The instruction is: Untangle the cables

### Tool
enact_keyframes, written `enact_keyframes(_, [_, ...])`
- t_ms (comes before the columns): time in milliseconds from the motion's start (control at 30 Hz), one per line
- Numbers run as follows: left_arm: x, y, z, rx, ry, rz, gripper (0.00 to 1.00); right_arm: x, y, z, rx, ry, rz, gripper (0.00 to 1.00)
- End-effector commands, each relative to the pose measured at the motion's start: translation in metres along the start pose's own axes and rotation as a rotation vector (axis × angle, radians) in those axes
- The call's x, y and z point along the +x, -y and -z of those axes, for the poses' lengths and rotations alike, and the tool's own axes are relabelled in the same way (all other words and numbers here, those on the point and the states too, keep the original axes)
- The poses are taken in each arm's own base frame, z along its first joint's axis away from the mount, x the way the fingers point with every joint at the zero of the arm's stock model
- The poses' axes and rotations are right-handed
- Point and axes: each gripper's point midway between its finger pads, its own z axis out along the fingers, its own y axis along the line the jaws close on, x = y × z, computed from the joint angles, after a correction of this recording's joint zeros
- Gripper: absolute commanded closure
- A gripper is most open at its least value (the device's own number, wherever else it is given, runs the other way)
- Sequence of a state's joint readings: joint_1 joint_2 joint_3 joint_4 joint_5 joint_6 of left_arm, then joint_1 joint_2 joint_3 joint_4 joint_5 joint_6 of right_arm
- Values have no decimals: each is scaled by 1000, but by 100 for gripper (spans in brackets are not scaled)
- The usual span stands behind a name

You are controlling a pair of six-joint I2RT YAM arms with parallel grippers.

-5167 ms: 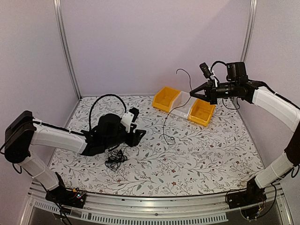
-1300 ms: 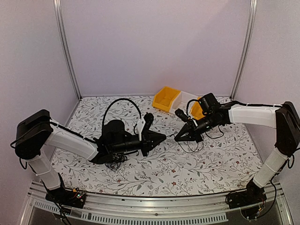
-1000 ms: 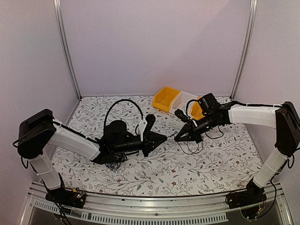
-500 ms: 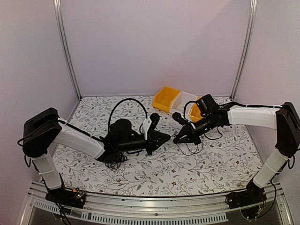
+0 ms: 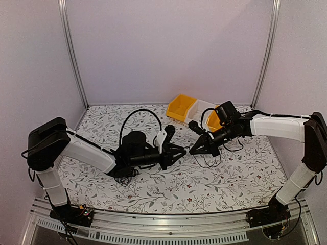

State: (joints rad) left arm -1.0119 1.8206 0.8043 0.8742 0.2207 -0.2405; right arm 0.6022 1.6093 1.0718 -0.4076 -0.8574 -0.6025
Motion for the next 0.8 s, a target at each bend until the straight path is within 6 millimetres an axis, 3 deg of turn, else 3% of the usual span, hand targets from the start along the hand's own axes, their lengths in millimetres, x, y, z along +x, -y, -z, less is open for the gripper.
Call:
enact_keyframes(0, [-19, 8, 16, -35, 65, -30, 73, -4, 2, 0, 29, -1, 24, 100])
enact_keyframes(167, [-25, 4, 24, -122, 81, -68, 67, 0, 7, -2, 42, -16, 11, 100])
enact_keyframes(367, [-16, -16, 20, -251, 25, -38, 78, 0, 11, -3, 57, -20, 0, 100])
enact_keyframes(600, [0, -7, 57, -375, 63, -32, 58, -1, 21, 0, 121, -18, -22, 100])
enact_keyframes(767, [-2, 2, 53, -481, 134, 7, 48, -7, 27, 0, 141, -1, -51, 100])
